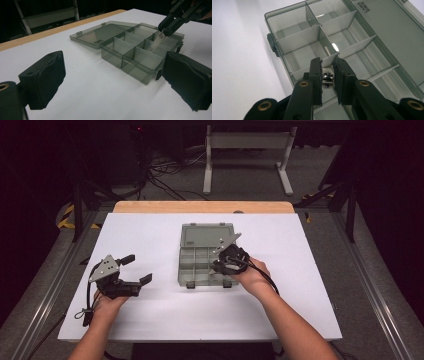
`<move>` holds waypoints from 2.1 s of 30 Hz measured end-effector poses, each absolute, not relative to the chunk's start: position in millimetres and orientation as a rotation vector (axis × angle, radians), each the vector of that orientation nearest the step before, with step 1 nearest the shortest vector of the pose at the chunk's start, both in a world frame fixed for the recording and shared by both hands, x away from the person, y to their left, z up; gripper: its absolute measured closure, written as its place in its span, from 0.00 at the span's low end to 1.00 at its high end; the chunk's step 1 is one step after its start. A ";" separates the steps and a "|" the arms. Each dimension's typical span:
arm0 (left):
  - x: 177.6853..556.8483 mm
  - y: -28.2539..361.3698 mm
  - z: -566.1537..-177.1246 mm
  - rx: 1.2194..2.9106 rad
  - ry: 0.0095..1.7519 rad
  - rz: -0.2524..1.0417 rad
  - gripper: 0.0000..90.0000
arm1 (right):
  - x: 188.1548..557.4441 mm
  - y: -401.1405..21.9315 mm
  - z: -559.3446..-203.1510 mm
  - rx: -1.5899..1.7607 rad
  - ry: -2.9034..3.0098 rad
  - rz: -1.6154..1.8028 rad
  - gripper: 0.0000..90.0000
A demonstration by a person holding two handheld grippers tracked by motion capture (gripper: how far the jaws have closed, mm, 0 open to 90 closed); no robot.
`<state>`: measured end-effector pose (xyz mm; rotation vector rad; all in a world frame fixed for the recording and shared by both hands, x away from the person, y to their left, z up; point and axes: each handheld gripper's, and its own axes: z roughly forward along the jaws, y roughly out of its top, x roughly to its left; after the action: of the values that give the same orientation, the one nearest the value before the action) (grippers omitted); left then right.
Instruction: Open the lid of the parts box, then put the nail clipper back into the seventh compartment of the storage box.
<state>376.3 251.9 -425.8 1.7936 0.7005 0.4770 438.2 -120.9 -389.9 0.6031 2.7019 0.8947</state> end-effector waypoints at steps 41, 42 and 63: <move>404.2 229.3 -398.8 1.937 0.713 0.458 0.99 | 447.5 -174.7 -344.1 0.736 2.598 1.070 1.00; 406.1 228.6 -398.2 1.941 0.717 0.455 0.99 | 449.3 -175.8 -344.3 0.748 2.592 1.071 1.00; 468.5 201.5 -387.4 2.086 0.880 0.403 0.99 | 501.2 -184.7 -345.7 0.880 2.563 1.005 1.00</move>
<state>468.5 201.5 -387.4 2.0862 0.8797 0.4029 501.2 -184.7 -345.7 0.8801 2.5633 1.0051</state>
